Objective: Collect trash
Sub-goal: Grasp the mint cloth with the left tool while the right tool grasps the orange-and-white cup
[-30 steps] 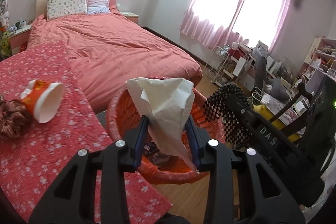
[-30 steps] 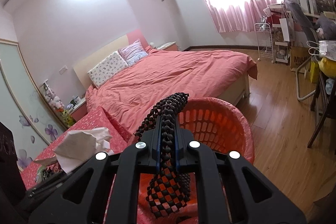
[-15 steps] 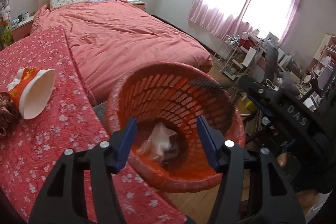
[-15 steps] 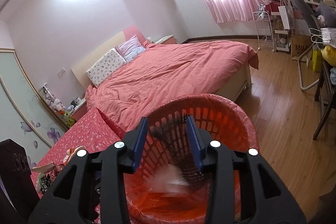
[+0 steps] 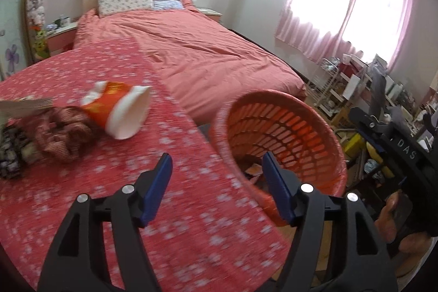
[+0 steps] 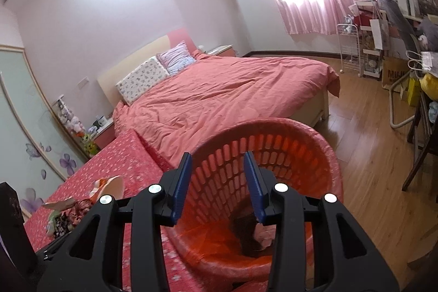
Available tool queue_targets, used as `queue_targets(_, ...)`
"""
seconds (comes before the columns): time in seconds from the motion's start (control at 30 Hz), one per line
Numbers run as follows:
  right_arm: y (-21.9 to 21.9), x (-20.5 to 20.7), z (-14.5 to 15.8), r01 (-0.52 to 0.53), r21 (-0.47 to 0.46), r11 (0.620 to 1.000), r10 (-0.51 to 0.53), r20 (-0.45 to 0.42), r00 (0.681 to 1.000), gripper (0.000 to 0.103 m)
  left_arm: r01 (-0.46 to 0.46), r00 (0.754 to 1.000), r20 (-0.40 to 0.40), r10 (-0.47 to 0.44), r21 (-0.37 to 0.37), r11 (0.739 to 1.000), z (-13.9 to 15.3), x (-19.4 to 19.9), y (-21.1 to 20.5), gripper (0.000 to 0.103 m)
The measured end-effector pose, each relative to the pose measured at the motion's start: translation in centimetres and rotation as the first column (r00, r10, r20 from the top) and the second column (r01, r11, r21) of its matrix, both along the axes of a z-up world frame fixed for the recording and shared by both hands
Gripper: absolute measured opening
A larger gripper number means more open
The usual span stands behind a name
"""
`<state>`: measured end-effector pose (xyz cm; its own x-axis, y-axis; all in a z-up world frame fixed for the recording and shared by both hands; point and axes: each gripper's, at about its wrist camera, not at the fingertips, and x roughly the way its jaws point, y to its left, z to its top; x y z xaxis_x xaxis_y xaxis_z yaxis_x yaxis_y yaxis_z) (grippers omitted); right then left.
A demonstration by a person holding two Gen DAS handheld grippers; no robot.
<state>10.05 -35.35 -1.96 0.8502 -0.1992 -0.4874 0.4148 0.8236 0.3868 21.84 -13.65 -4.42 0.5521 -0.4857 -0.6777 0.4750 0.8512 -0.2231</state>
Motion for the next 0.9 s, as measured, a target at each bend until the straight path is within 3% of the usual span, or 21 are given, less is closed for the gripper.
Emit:
queue_targets(0.4,5.8,2.5,0.5,-0.154,-0.05,0.987,0.152,-0.034,0.988,0.04,-0.177,0.984,0.04,0.176,0.031,0.984,1.0,-0.3,10.1,0.07)
queue_targets(0.9,14.8,10.5,-3.0,-0.402,-0.033,0.915,0.391,-0.178,0.903,0.04,-0.432,0.902,0.035,0.431,0.041,0.901,0.8,1.6,23.1,0.074)
